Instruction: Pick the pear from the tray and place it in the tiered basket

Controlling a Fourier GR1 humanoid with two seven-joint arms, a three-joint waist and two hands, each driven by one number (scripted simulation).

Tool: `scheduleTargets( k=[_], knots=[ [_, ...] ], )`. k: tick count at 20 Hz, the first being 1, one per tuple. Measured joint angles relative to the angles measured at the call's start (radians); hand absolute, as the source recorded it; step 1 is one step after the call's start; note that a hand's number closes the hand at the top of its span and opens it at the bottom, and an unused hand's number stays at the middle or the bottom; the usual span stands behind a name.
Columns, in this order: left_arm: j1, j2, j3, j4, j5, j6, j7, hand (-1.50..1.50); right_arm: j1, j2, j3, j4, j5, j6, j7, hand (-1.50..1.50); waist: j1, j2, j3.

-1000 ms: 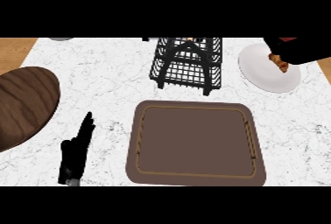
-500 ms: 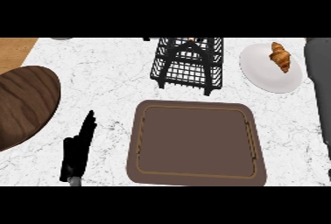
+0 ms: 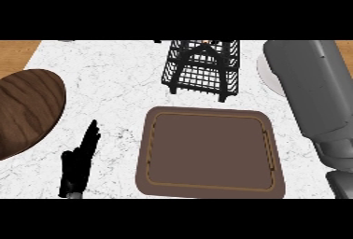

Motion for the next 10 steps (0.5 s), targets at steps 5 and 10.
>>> scheduleTargets(
  k=[5, 10],
  knots=[
    [0.009, -0.015, -0.018, -0.014, -0.018, 0.008, 0.018, 0.0, -0.034, 0.035, -0.024, 0.177, 0.034, -0.105, -0.075, 1.5, 0.0, -0.005, 0.001],
    [-0.021, -0.026, -0.017, -0.001, -0.028, 0.018, 0.029, 0.0, -0.044, 0.065, -0.118, 0.267, -0.042, -0.147, -0.129, -1.5, -0.001, -0.01, 0.003]
  ],
)
